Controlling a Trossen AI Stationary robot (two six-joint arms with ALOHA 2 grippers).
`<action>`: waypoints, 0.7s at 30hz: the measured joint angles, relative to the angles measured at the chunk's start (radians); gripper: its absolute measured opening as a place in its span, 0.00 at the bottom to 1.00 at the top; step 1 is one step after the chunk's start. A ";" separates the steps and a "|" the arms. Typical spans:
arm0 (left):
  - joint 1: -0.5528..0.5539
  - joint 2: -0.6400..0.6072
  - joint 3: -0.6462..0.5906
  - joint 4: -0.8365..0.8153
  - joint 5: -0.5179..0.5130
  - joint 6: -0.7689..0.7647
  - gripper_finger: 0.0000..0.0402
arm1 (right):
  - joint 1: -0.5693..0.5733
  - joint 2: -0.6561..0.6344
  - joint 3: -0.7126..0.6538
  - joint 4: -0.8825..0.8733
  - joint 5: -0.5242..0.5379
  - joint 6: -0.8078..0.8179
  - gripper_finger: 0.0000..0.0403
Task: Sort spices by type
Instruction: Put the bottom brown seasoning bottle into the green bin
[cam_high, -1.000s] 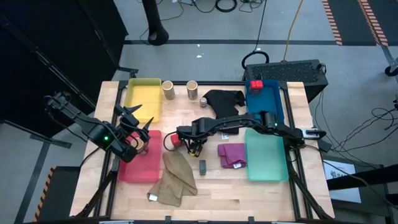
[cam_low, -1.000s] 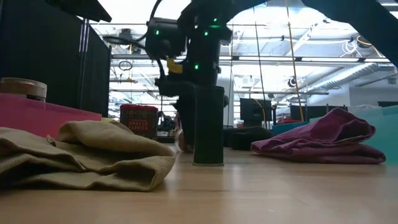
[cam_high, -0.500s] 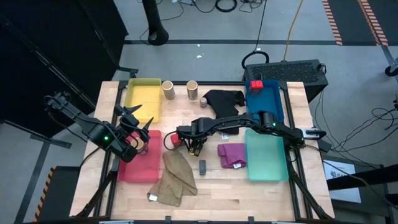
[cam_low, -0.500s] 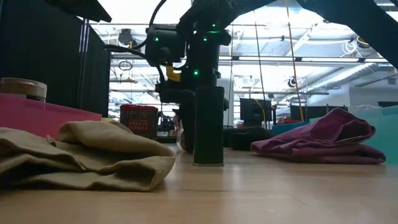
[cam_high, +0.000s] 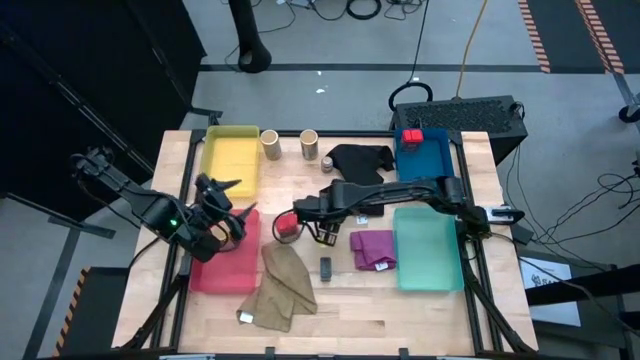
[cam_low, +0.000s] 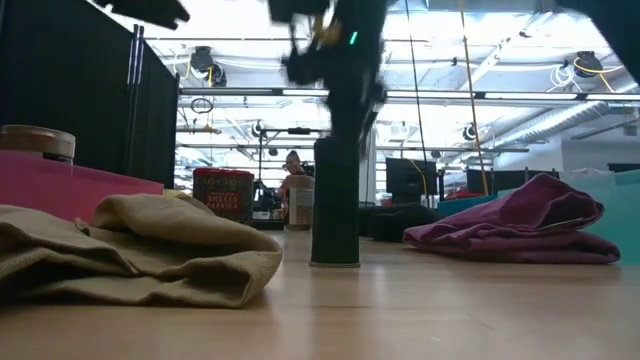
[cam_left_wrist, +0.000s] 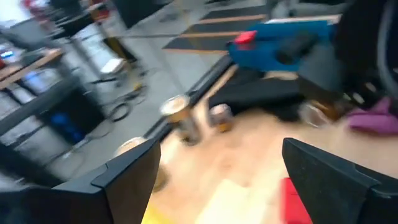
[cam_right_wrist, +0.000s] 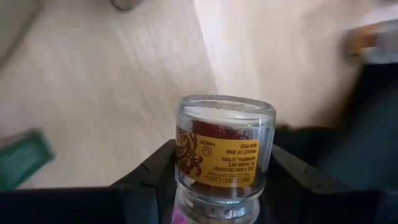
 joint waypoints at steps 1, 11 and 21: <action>-0.003 0.003 -0.007 0.065 0.022 0.060 0.85 | 0.014 -0.024 0.000 -0.010 0.025 -0.003 0.39; 0.010 0.114 -0.035 0.537 0.318 0.527 0.85 | 0.204 -0.242 -0.171 0.056 0.262 -0.012 0.39; 0.160 0.317 -0.036 0.963 0.685 0.730 0.85 | 0.306 -0.313 -0.417 0.327 0.422 -0.073 0.39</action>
